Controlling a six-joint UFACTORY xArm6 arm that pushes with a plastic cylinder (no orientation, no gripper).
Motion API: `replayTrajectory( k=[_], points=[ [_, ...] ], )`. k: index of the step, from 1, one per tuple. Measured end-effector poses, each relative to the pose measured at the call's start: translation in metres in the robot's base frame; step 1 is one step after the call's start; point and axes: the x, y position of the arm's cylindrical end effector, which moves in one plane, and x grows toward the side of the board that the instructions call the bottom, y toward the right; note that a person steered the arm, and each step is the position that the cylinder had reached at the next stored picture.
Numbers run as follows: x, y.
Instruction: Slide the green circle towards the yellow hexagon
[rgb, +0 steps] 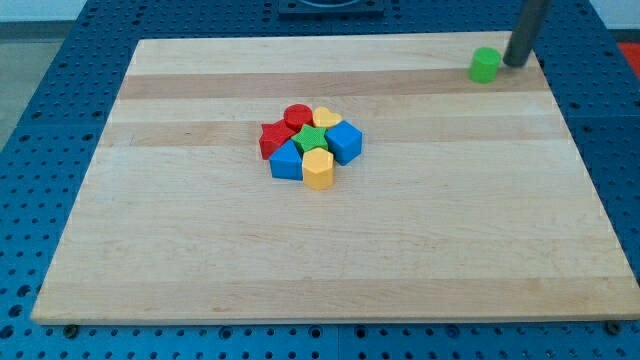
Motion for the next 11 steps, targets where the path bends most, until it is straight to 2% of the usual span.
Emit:
replayTrajectory(
  k=[1, 2, 6, 7, 9, 11],
  points=[
    [-0.034, -0.002],
    [-0.022, -0.023],
    [0.164, -0.089],
    [0.187, -0.096],
    [0.190, -0.100],
    [0.231, -0.157]
  ],
)
